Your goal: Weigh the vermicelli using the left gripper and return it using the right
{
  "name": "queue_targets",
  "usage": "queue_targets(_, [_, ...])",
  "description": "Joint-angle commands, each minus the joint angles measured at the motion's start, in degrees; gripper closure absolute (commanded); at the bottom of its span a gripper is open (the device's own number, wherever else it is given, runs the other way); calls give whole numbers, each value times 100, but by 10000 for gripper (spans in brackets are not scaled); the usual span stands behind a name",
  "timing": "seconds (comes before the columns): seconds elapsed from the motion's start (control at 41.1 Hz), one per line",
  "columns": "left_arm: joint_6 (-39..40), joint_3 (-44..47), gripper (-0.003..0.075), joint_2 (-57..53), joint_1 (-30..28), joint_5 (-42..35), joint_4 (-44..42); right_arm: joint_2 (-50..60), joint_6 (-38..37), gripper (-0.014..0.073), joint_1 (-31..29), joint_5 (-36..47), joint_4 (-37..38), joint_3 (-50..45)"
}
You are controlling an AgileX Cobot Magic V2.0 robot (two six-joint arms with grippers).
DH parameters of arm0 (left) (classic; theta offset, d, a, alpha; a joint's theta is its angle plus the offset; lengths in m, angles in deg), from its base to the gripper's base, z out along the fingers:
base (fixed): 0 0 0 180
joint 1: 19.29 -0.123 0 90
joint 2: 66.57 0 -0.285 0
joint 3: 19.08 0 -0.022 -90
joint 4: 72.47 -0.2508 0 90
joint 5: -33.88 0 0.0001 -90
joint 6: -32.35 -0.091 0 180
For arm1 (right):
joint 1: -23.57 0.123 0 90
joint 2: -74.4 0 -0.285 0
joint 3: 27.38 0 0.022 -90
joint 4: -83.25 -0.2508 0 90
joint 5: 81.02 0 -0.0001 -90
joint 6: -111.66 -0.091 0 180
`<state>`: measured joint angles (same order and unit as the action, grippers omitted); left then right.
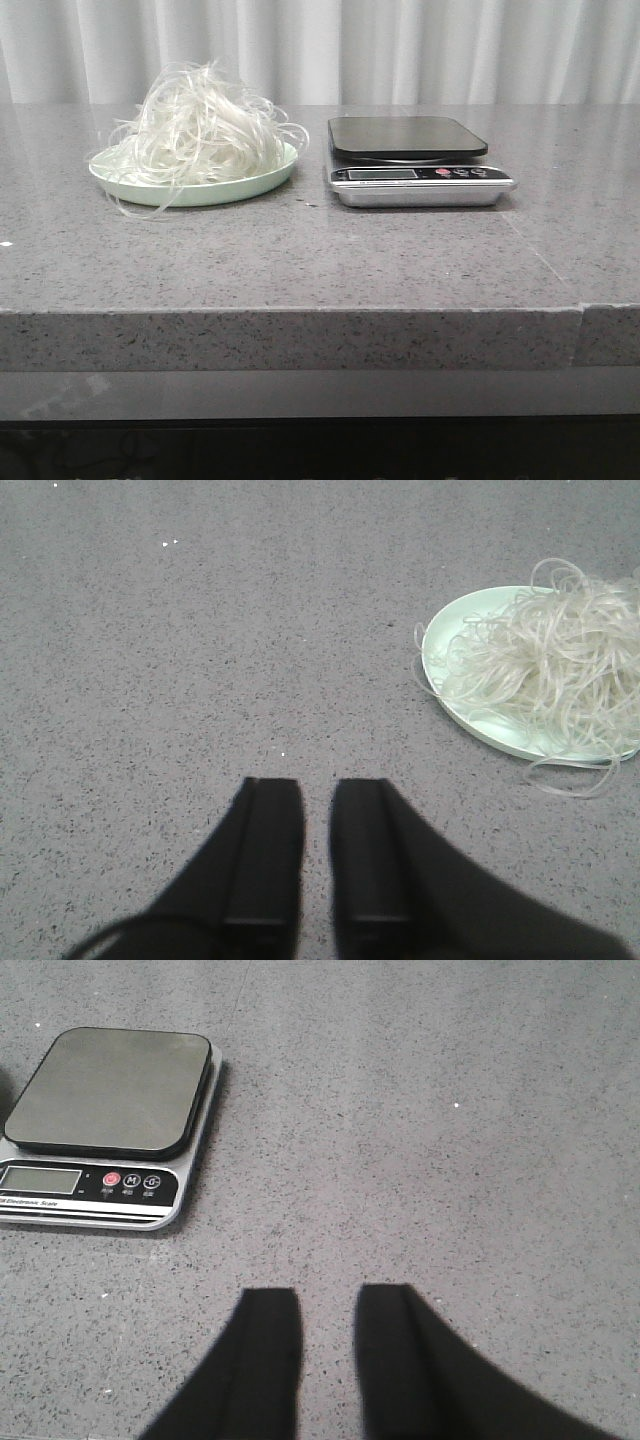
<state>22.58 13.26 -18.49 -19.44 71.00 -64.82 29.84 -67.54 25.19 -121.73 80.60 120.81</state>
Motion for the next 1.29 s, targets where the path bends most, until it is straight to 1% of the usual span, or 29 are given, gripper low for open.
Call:
queue_targets(0.0, [10, -182, 358, 33, -6, -383, 115, -56, 0, 103, -4, 335, -7, 189])
queue_targets(0.049, [10, -182, 277, 33, -6, -395, 115, -56, 0, 65, -4, 331, -7, 189])
queue_targets(0.073, [10, -182, 229, 33, -6, -395, 115, -56, 0, 56, -4, 331, -7, 189])
queue_targets(0.097, [10, -182, 198, 33, -6, -406, 115, -56, 0, 53, -4, 331, -7, 189])
queue_targets(0.122, [10, -182, 168, 33, -6, -407, 115, -56, 0, 54, -4, 331, -7, 189])
queue_targets(0.17, [10, -182, 146, 47, -6, -418, 152, -56, 0, 55, -4, 343, -7, 189])
queue_targets(0.267, [-54, -182, 145, 103, -6, -492, 350, -56, 0, 57, -4, 314, -7, 189])
queue_targets(0.389, [-641, -280, 145, 330, 36, -502, 900, -56, 0, 57, -4, 314, -7, 189])
queue_targets(0.462, [-879, -396, 145, 517, 189, -518, 1221, -56, 0, 57, -4, 314, -7, 189])
queue_targets(0.535, [-978, -529, 145, 720, 401, -532, 1333, -56, 0, 57, -4, 314, -7, 189])
queue_targets(0.753, [-1000, -963, 145, 1527, 1250, -896, 1316, -56, 0, 57, -4, 314, -7, 189])
queue_targets(0.924, [-1000, -1371, 145, 2242, 2022, -1137, 939, -56, 0, 57, -4, 314, -7, 189])
queue_targets(1.021, [-1000, -1647, 145, 2631, 2316, -1272, 817, -56, 0, 57, -4, 314, -7, 189])
queue_targets(1.264, [-826, -2447, 145, 3663, 2383, -1214, 778, -56, 0, 57, -4, 314, -7, 189])
